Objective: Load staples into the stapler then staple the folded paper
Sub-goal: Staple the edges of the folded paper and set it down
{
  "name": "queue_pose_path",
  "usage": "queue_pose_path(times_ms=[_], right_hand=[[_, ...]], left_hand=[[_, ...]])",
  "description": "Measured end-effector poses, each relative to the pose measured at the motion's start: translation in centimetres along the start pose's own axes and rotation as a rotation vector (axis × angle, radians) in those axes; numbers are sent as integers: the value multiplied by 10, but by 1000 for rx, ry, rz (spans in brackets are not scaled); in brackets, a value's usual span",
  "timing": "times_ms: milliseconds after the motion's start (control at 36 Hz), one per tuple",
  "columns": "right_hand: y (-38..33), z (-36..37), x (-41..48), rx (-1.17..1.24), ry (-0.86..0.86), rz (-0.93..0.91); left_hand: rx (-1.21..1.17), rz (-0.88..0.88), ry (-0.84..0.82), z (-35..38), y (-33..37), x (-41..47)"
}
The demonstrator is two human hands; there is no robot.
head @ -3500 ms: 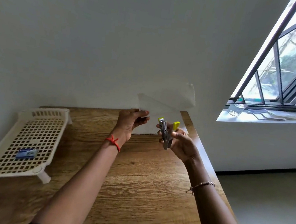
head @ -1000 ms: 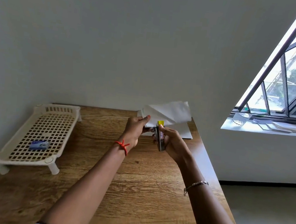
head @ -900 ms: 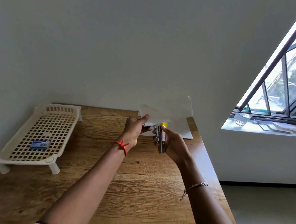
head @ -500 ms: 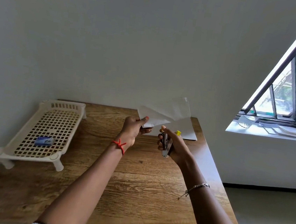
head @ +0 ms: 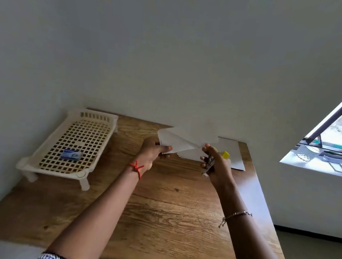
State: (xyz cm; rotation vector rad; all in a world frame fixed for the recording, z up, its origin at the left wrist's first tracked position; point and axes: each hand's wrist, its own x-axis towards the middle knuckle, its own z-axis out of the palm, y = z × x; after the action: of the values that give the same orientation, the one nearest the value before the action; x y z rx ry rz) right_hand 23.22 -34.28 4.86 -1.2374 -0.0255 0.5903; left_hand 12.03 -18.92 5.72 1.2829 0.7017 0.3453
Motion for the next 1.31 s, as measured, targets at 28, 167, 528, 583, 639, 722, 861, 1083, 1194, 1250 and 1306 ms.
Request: queue_pose_path(times_ms=[28, 167, 528, 583, 639, 722, 861, 1083, 1194, 1250, 1306], right_hand=[[-1, 2, 2, 19, 21, -9], [-6, 13, 12, 40, 50, -6], [23, 54, 53, -282, 115, 56], [26, 60, 61, -373, 143, 34], [30, 66, 71, -470, 160, -5], [39, 74, 87, -578, 173, -49], [56, 82, 110, -803, 191, -57], [82, 87, 125, -983, 176, -4], [86, 90, 128, -1032, 158, -48], [87, 91, 128, -1042, 155, -71], [86, 93, 129, -1023, 166, -109]], left_hand=[[17, -11, 5, -4, -1, 2], [86, -55, 11, -22, 0, 11], [26, -41, 283, -66, -14, 65], [22, -53, 298, -70, -16, 70], [20, -66, 301, -73, -17, 76], [54, -73, 321, -78, -21, 87], [200, -80, 384, -93, -38, 113], [479, -92, 416, -100, -37, 124], [528, -60, 416, -103, -39, 129], [517, -67, 417, -104, -41, 131], [493, -69, 428, -104, -42, 131]])
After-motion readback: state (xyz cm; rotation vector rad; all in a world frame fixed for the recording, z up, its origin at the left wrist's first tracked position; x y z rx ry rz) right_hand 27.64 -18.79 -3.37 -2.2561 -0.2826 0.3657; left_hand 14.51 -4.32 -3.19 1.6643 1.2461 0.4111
